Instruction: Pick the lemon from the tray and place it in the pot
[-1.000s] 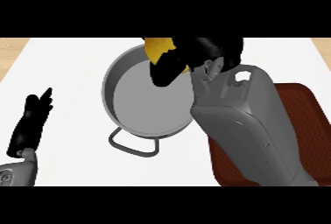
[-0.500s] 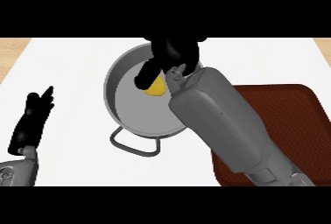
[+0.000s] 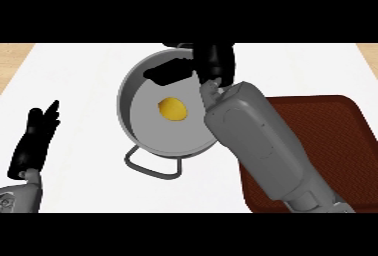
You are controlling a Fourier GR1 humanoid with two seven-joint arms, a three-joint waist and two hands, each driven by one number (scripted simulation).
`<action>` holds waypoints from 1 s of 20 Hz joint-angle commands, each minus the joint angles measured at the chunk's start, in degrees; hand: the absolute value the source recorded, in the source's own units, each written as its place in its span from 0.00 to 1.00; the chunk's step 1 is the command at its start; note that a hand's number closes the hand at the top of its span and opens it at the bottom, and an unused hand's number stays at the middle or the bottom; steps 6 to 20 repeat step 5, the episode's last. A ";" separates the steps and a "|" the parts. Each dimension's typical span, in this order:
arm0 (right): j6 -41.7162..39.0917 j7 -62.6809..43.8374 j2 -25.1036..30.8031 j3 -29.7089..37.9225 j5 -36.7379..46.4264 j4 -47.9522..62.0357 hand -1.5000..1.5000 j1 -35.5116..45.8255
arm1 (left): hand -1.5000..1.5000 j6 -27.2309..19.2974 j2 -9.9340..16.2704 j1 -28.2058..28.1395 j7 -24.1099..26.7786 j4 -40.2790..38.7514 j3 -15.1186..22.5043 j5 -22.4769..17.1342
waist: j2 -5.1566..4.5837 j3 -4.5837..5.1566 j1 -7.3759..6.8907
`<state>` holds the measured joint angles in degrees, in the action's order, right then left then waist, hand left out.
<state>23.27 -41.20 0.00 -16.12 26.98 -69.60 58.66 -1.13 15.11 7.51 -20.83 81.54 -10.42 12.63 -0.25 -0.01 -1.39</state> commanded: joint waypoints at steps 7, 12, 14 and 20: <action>8.04 8.09 3.08 7.98 -1.13 -4.58 0.00 -7.86 | 0.50 -1.65 -1.94 -1.37 -2.76 2.83 1.06 1.14 | 0.31 -0.04 1.41; 8.04 8.09 3.08 7.98 -1.13 -4.58 0.00 -7.86 | 0.50 -1.65 -1.94 -1.37 -2.76 2.83 1.06 1.14 | 0.31 -0.04 1.41; 8.04 8.09 3.08 7.98 -1.13 -4.58 0.00 -7.86 | 0.50 -1.65 -1.94 -1.37 -2.76 2.83 1.06 1.14 | 0.31 -0.04 1.41; 8.04 8.09 3.08 7.98 -1.13 -4.58 0.00 -7.86 | 0.50 -1.65 -1.94 -1.37 -2.76 2.83 1.06 1.14 | 0.31 -0.04 1.41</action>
